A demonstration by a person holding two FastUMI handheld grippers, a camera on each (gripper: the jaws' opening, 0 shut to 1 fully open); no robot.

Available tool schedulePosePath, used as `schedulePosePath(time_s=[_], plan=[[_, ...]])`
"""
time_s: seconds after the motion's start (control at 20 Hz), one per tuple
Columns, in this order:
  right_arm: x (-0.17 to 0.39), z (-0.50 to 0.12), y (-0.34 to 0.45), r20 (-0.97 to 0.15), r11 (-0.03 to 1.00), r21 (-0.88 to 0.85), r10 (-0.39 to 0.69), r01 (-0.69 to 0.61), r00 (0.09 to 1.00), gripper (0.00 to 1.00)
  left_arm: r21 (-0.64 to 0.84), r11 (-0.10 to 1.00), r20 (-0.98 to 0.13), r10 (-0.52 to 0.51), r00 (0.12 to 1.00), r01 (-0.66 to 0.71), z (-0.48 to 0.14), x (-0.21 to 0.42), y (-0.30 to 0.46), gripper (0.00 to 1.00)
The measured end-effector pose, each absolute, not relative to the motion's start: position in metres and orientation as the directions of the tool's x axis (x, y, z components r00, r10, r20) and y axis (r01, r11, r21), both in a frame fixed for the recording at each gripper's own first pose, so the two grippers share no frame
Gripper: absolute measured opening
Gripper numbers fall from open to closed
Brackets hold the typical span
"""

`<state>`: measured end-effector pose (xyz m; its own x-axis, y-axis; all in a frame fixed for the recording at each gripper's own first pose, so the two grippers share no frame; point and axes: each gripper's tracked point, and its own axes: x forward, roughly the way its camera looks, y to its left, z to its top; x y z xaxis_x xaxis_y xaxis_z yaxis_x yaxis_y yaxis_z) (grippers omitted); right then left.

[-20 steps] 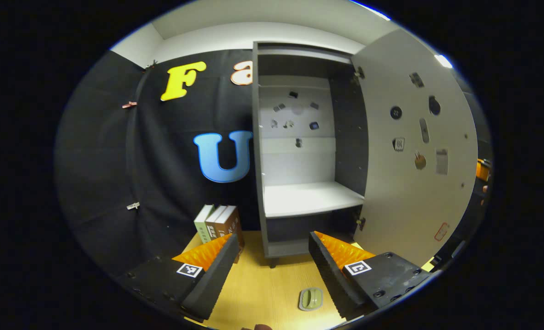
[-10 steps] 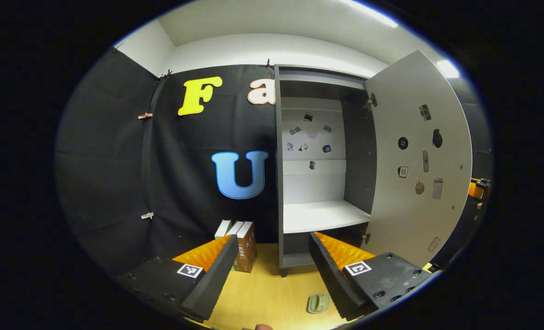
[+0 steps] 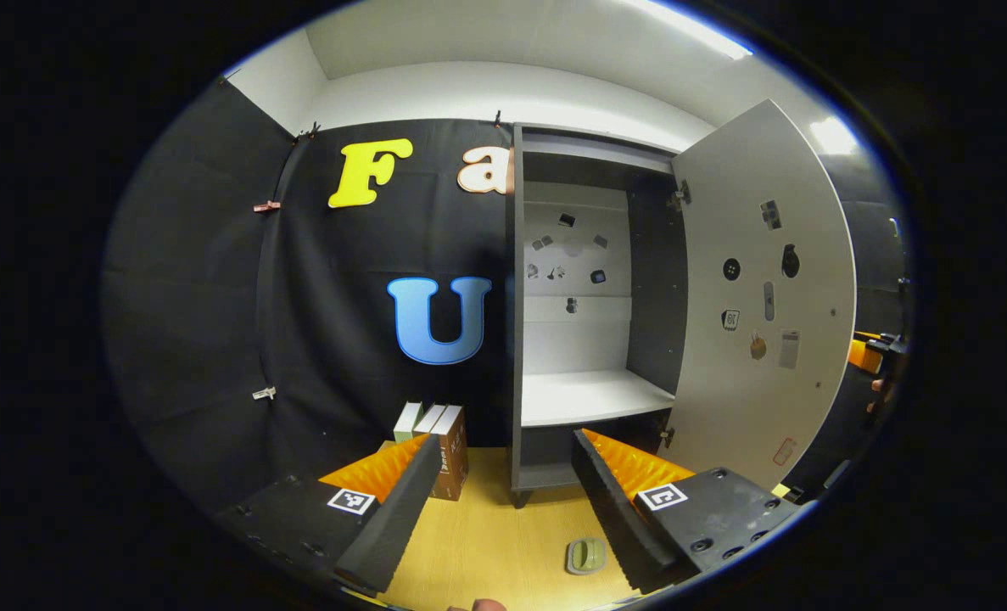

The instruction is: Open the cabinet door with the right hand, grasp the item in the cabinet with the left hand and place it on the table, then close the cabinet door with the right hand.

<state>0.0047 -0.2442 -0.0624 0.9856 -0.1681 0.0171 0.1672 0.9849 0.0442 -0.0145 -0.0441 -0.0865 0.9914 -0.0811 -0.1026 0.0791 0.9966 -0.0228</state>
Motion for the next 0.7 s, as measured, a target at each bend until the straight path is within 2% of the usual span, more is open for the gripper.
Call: schedulePosePath(time_s=[0.2, 0.3, 0.6, 0.7], plan=[[0.003, -0.064, -0.217, 0.011, 0.988, 0.048, -0.149, 0.149, 0.989, 0.95, -0.013, 0.997, -0.109, -0.079, 0.991, 0.078, -0.089, -0.016, -0.036, 0.99], [0.004, -0.064, -0.203, 0.010, 0.990, 0.049, -0.132, 0.131, 0.991, 0.95, -0.014, 0.997, -0.109, -0.082, 0.991, 0.081, -0.090, -0.016, -0.034, 0.96], [0.011, -0.065, -0.159, 0.009, 0.997, 0.055, -0.060, 0.059, 0.998, 0.95, -0.008, 0.997, -0.117, -0.078, 0.990, 0.078, -0.093, -0.015, -0.025, 0.99], [0.014, -0.065, -0.144, 0.007, 0.997, 0.067, -0.041, 0.040, 0.999, 0.95, 0.004, 0.997, -0.120, -0.080, 0.990, 0.081, -0.094, -0.015, -0.022, 0.97]])
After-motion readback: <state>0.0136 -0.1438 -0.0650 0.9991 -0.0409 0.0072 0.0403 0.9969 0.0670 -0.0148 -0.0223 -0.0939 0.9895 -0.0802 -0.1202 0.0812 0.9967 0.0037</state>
